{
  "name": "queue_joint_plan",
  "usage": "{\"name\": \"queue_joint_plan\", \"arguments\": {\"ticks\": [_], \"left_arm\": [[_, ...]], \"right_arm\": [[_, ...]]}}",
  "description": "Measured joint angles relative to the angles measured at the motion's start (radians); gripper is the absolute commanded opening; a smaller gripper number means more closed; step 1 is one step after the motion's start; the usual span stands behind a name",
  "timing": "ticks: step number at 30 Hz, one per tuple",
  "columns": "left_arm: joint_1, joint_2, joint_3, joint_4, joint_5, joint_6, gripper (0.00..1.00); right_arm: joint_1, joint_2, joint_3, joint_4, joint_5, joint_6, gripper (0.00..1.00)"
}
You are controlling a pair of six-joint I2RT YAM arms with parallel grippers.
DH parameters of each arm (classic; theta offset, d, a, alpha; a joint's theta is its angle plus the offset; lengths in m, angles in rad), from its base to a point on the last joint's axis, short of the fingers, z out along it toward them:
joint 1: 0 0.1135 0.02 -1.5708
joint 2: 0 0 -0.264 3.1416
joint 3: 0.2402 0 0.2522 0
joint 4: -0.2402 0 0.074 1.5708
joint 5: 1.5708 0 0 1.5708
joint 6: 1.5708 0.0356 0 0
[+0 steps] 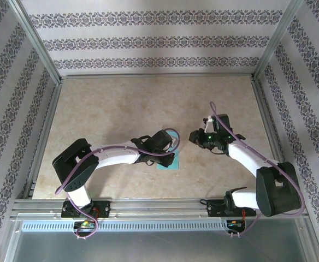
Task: Fold a paper plane with a square sheet of paper (fold left side to right side)
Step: Fold the triangle a second time at the center of the table.
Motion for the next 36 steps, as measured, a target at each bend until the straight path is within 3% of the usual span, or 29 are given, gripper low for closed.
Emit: {"name": "queue_joint_plan", "arguments": {"ticks": [2,10,14,36], "left_arm": [[0.005,-0.004,-0.016,0.014,0.015,-0.026,0.00],[0.025,-0.050,-0.061,0.079,0.035,-0.099,0.00],[0.027,-0.053,-0.072,0.104,0.039,-0.118,0.00],[0.066,-0.054,-0.111,0.131,0.055,-0.174,0.00]], "right_arm": [[0.031,-0.003,-0.043,0.000,-0.008,0.005,0.00],[0.233,0.006,-0.128,0.062,0.000,0.082,0.00],[0.285,0.034,-0.148,0.120,0.012,0.129,0.00],[0.311,0.135,-0.131,0.151,0.053,0.153,0.00]]}}
